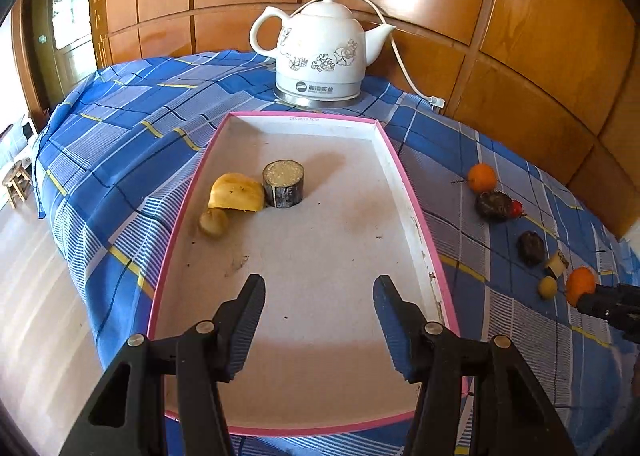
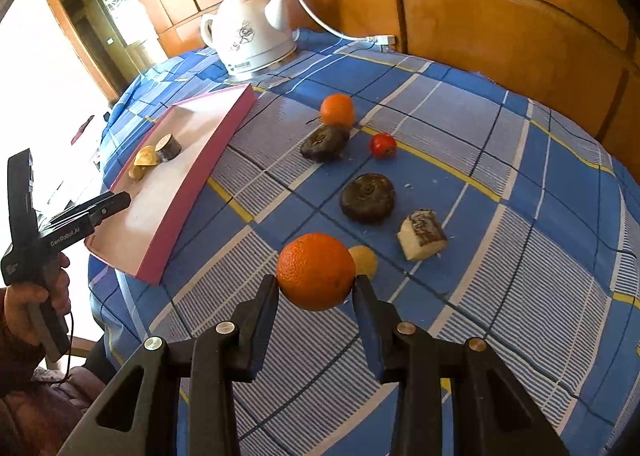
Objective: Organize fruits
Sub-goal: 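Carry the orange into the pink tray and open the right tool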
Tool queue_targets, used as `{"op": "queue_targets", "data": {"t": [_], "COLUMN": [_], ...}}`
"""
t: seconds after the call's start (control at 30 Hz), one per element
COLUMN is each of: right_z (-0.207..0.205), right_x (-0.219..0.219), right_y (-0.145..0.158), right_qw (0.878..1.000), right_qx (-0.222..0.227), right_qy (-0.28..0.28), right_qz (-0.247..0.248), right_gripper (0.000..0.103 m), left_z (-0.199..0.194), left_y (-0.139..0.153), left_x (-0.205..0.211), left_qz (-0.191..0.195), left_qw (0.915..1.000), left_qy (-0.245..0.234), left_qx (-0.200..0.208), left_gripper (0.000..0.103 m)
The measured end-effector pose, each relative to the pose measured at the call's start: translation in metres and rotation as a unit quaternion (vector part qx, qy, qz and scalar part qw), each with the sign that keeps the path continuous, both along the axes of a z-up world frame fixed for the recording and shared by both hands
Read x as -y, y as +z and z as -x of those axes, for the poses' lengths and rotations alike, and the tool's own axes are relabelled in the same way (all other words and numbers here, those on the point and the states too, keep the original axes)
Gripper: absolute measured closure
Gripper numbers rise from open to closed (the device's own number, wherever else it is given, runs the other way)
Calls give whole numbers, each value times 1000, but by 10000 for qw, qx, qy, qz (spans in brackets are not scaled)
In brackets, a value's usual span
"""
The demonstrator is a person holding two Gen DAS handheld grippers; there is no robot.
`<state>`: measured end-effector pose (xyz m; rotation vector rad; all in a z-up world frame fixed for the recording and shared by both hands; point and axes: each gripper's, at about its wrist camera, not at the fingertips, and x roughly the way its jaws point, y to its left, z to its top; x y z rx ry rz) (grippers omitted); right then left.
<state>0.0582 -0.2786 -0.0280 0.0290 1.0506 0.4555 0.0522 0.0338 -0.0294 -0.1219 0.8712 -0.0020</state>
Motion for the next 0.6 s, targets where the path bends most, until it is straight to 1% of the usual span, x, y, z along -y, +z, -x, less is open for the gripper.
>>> {"op": "queue_targets", "data": {"t": [0.17,0.3,0.53,0.6], "right_z": [2,4,1,-4], "right_x": [-9,-26,-83,-99], "right_y": [-4,0,16,19], "right_qw": [9998,9993,9960,9952], "right_qx": [-139,-160,-55,-29], "right_qy": [156,334,844,918], "right_qz": [14,-61,-297,-334], "right_gripper": [64,64,64,64], "left_z": [2,5,9,11], "left_y": [1,2,4,4], "left_x": [-4,-7,-16,-20], "left_qz": [7,9,73,96], "left_qw": [10000,10000,9999,9998], "left_qy": [27,27,105,132], "left_qx": [11,56,96,106], "left_gripper": [46,46,46,46]}}
